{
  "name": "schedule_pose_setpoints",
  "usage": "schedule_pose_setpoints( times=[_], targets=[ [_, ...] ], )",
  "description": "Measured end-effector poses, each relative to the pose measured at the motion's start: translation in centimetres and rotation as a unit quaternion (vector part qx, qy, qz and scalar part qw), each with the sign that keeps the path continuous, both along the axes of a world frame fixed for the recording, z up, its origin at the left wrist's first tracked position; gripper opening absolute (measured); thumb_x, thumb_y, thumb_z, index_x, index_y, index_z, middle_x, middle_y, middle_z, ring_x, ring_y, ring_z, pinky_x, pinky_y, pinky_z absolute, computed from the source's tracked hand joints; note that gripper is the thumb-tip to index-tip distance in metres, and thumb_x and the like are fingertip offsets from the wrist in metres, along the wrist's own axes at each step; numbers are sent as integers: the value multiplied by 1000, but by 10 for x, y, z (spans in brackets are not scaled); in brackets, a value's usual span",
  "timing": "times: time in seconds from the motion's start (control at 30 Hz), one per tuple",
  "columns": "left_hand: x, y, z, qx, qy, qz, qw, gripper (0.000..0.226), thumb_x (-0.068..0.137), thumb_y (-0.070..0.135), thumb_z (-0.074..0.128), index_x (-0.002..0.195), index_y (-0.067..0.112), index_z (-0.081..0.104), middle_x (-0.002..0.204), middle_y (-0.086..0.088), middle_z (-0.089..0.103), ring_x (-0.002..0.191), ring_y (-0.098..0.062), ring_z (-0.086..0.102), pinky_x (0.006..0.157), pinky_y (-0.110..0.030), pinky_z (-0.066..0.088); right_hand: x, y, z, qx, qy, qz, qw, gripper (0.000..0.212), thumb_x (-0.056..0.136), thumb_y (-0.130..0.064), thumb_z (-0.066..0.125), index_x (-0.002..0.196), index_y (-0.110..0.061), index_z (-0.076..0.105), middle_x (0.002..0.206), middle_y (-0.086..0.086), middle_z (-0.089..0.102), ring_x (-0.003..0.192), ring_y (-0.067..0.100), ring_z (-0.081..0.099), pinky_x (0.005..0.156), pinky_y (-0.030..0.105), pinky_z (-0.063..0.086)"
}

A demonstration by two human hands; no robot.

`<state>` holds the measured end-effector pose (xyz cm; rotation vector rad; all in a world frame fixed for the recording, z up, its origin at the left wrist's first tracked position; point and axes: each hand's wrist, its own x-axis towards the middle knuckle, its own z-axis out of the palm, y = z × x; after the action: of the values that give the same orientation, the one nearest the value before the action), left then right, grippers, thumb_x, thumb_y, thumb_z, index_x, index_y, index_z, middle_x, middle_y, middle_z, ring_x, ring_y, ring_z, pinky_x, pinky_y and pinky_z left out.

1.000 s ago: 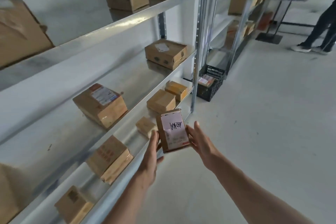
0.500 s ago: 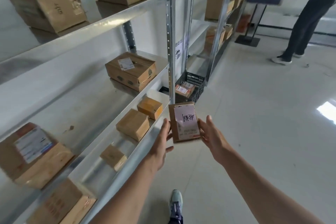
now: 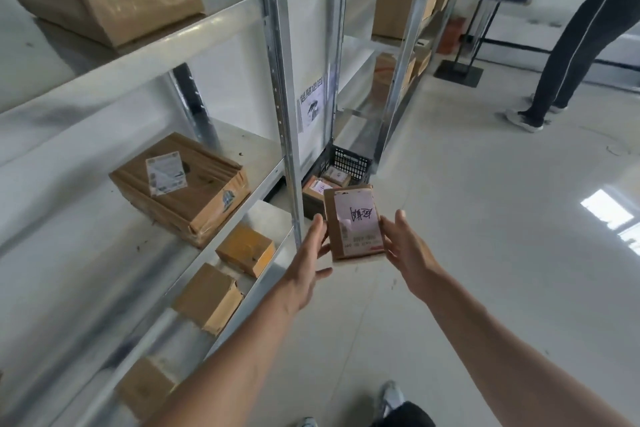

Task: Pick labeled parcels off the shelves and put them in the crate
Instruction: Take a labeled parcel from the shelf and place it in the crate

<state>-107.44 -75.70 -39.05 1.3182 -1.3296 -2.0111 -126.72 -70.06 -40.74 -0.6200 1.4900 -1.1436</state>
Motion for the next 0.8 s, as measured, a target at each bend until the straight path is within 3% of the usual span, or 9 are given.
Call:
schedule_pose_setpoints(
  times=[0.2, 0.37, 0.53, 0.67, 0.8],
  targets=[
    [-88, -70, -17, 19, -21, 33, 999, 42, 97, 76, 23, 122, 57, 51, 115, 37, 53, 118, 8, 47, 108, -49, 37, -91, -77, -25, 13, -15, 25, 999, 73, 105, -65, 16, 152, -22, 49, 147, -2, 59, 135, 16, 53, 120, 38, 33],
    [-179, -116, -22, 45, -36, 71, 996, 68, 96, 77, 27, 154, 43, 36, 126, 25, 51, 134, -9, 44, 115, -55, 32, -185, -143, -32, 35, -27, 58, 997, 71, 105, -64, 14, 145, -25, 57, 143, -1, 62, 134, 16, 54, 121, 38, 31],
    [-251, -161, -21, 57, -32, 112, 992, 68, 98, 74, 26, 156, 39, 34, 114, 31, 52, 129, -7, 46, 114, -55, 33, -254, -202, -27, 50, -29, 96, 994, 61, 107, -61, 13, 127, -34, 64, 134, -4, 68, 125, 12, 59, 114, 35, 35],
    [-291, -212, -35, 65, -18, 143, 987, 73, 91, 84, 29, 150, 42, 42, 130, 25, 57, 132, -6, 47, 106, -49, 38, -294, -263, -37, 67, -25, 110, 991, 66, 107, -61, 15, 126, -27, 70, 117, -3, 77, 113, 12, 67, 94, 29, 45],
    [-318, -258, -52, 78, -6, 170, 982, 68, 95, 78, 25, 150, 42, 40, 117, 29, 57, 133, -12, 47, 112, -52, 37, -318, -324, -58, 99, -7, 121, 988, 68, 107, -62, 16, 137, -24, 63, 120, -3, 76, 116, 14, 66, 105, 34, 43]
  ],
)
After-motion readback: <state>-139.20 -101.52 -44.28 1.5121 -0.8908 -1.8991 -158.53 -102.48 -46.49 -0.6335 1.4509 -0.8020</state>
